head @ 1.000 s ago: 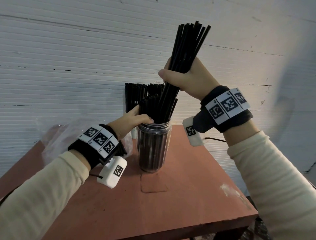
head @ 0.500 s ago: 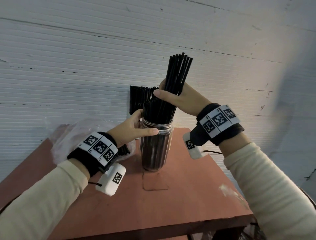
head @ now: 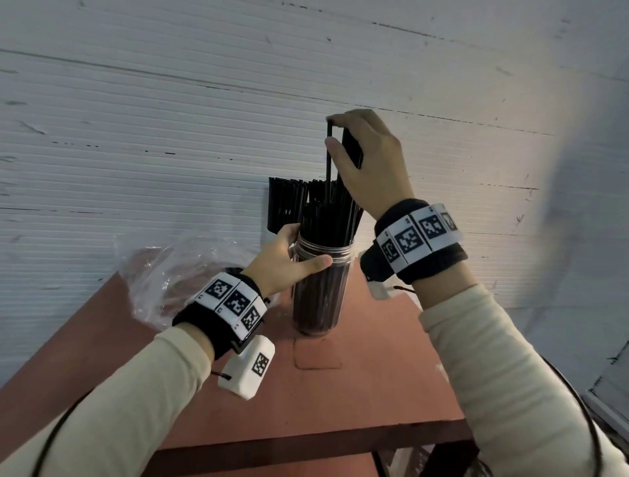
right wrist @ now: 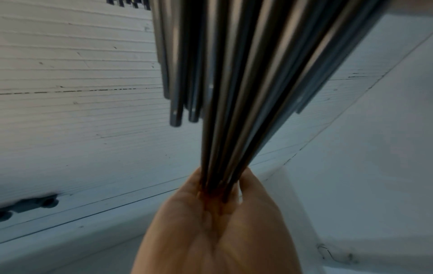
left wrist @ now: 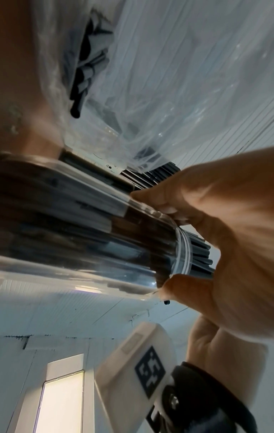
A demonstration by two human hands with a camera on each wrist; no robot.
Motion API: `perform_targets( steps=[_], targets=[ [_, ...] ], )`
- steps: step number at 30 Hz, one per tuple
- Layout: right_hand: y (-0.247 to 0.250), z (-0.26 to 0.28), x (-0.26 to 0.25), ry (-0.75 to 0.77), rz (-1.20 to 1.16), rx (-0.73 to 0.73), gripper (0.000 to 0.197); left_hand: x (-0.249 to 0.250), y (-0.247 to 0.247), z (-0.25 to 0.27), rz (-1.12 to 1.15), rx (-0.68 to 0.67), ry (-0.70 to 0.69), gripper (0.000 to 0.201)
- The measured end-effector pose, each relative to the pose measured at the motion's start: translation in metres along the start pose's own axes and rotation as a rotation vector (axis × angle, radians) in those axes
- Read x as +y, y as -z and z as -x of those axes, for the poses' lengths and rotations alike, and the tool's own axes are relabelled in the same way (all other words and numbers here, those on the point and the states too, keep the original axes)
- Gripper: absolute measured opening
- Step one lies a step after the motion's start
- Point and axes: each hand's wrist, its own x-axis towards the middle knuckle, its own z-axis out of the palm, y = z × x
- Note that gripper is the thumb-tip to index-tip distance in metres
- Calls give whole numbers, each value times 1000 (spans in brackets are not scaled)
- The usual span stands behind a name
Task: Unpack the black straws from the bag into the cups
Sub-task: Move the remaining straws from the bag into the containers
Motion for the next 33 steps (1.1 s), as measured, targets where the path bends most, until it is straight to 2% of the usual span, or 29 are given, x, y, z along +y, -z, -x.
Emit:
perform_targets(
  steps=[3,9,11,14,16,19,21,25,27,29,33],
  targets=[
    [-5,6,-2,18,-16,-7,27,1,-1,0,-1,19,19,80],
    [-11,46,6,-63,-48,-58,28,3,-1,2,-39,13,36,74],
    [-12,57,7,-70,-50,-62,27,2,0,0,-44,19,37,78],
    [-16,73,9,-66,-14,-73,26,3,0,2,-26,13,39,94],
    [-18,81,10,-60,41,-101,30,3,-1,1,-8,21,41,93],
    [-17,87,6,-70,70,-130,37,0,-2,-1,2,34,40,77],
    [-14,85,3,-99,53,-160,45,-2,-3,-2,15,41,36,74],
    [-4,76,5,-160,9,-268,56,-3,-12,-6,-3,83,45,81],
    [-1,72,8,-151,-15,-263,64,-2,-17,-10,-27,106,58,87],
    [-1,67,13,-111,6,-222,58,-2,-20,-14,-35,120,60,84],
    [-4,64,23,-113,26,-162,35,-2,-22,-18,-29,120,68,81]
  ],
)
